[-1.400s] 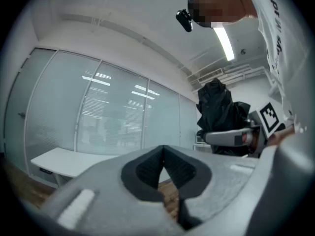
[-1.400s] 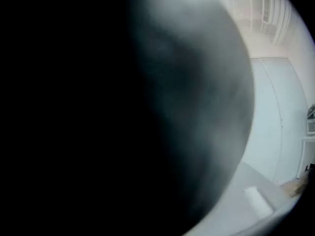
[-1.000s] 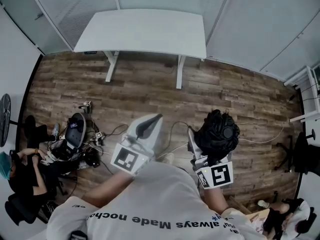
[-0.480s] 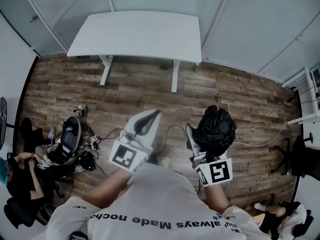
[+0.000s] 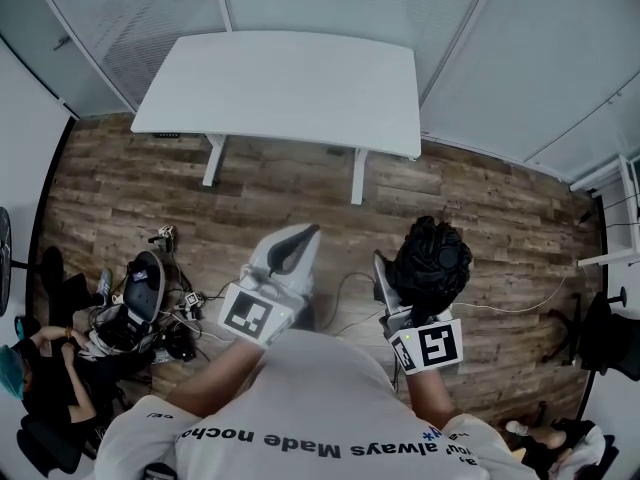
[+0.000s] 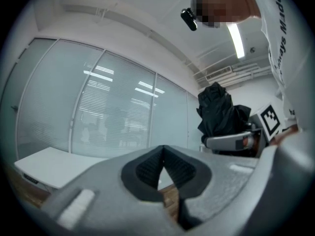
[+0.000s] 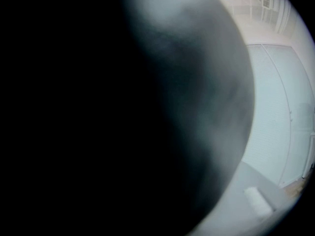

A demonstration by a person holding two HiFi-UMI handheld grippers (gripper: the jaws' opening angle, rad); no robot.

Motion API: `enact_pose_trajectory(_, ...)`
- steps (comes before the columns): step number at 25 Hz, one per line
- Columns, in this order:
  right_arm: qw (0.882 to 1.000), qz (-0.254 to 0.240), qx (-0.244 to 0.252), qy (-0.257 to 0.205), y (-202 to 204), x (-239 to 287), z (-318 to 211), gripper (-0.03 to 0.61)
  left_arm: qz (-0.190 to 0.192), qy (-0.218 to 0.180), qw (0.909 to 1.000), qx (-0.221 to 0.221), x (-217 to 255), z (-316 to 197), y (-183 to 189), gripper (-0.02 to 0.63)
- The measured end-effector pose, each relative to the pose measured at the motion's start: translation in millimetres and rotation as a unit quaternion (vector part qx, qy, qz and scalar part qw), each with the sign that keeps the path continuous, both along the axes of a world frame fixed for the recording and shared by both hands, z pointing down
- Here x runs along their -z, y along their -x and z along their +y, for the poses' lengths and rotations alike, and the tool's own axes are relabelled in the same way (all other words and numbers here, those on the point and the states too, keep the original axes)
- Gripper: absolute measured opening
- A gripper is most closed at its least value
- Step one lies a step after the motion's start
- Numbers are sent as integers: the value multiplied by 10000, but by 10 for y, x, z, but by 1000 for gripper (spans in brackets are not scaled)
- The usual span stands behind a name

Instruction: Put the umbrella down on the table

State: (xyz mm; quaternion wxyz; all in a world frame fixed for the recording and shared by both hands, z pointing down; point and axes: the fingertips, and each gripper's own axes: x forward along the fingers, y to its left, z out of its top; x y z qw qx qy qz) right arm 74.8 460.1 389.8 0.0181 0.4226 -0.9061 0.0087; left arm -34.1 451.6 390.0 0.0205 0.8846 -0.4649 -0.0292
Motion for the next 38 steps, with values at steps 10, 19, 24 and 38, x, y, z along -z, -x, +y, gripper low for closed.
enact_pose_trajectory(10,9998,-11,-195,-42,735,4,-1315,221,19,97,10000,7,-84,-1259,881,3)
enact_pose_trajectory(19,9998,-53,-192,10,766,-29,-2095,221,61,202,9998,56,-135,-2032,907,3)
enact_pose_trajectory(24,9997,-128,-188,-4,519,-54,-2725,221,-63,159,9998,53,-164,-2663,662,3)
enact_pose_trajectory(38,9997,-238,25,-107,-575,-18,-4932,221,-221,-45,9997,131,47,-4951,-520,3)
